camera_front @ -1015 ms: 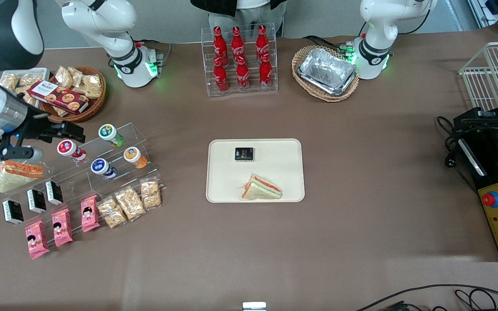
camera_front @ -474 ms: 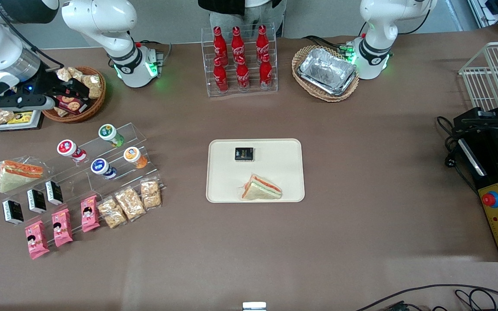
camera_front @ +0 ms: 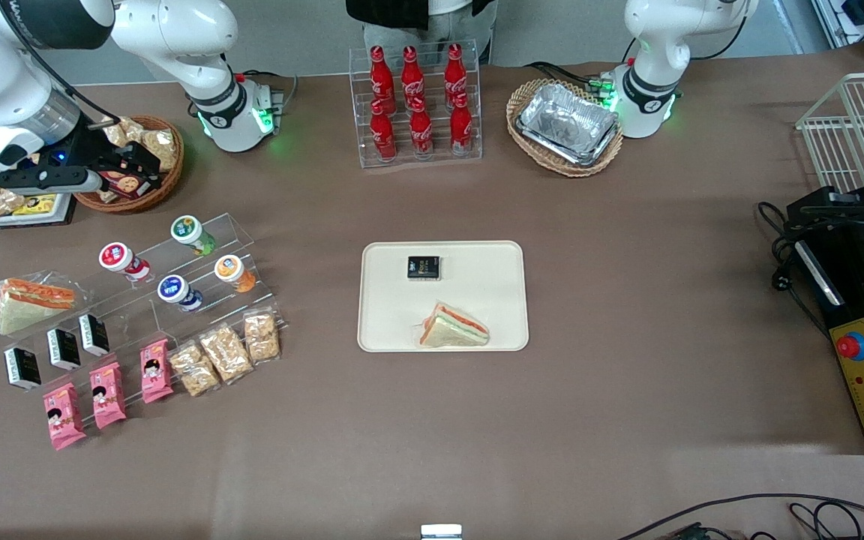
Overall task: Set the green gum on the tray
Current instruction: 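Move the right gripper over the green-labelled yogurt bottle on the rack, then lower the right gripper and close it around the green bottle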
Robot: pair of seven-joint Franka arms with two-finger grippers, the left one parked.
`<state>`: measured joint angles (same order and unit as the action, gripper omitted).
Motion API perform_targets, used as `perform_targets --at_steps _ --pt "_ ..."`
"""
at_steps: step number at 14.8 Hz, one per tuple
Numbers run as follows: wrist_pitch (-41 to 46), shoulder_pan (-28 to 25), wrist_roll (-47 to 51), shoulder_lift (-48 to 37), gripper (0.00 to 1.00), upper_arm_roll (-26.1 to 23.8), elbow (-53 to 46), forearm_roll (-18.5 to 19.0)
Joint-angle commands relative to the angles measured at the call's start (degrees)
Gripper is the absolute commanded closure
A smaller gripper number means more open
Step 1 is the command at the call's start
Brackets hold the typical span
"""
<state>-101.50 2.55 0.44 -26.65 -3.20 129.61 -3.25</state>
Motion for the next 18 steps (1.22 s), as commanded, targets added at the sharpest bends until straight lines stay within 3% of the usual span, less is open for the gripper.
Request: perform_targets --at_steps 1,5,8,11,18 --pt "-5.62 0.00 -1.14 3.26 0.00 0.04 1.87 -1.50" --pt "-12.48 -0.17 -2.55 5.29 0.00 -0.05 7.05 -1.76" --pt "-13.80 -0.09 -2.55 8.36 0.00 -0.05 7.41 -5.18" --pt "-19.07 -0.17 -2.72 9.07 0.00 -0.14 10.83 -5.10" --pt "-21.97 -1.84 -2.63 9.43 0.00 -0.49 14.26 -5.19"
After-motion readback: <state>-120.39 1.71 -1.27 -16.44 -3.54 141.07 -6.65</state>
